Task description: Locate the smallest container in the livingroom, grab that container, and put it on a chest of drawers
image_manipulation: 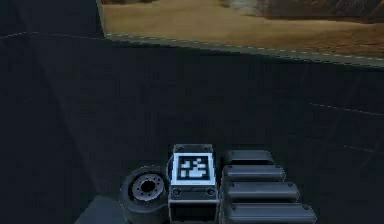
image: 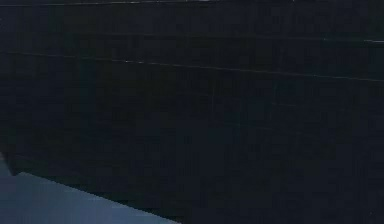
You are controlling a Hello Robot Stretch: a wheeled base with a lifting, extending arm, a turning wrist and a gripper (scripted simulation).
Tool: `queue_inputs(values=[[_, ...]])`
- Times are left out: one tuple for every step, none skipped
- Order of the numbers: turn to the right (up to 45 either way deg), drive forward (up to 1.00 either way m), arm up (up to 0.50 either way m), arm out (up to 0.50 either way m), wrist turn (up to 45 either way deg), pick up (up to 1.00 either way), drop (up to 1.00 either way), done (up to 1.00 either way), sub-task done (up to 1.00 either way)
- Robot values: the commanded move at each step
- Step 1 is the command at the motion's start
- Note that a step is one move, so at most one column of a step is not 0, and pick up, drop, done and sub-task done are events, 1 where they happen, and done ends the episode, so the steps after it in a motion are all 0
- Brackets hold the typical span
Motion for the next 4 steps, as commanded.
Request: queue_inputs(values=[[0.0, 0.45, 0.0, 0.0, 0.0, 0.0, 0.0, 0.0, 0.0], [-45.0, 0.0, 0.0, 0.0, 0.0, 0.0, 0.0, 0.0, 0.0], [-21.0, 0.0, 0.0, 0.0, 0.0, 0.0, 0.0, 0.0, 0.0], [0.0, 1.0, 0.0, 0.0, 0.0, 0.0, 0.0, 0.0, 0.0]])
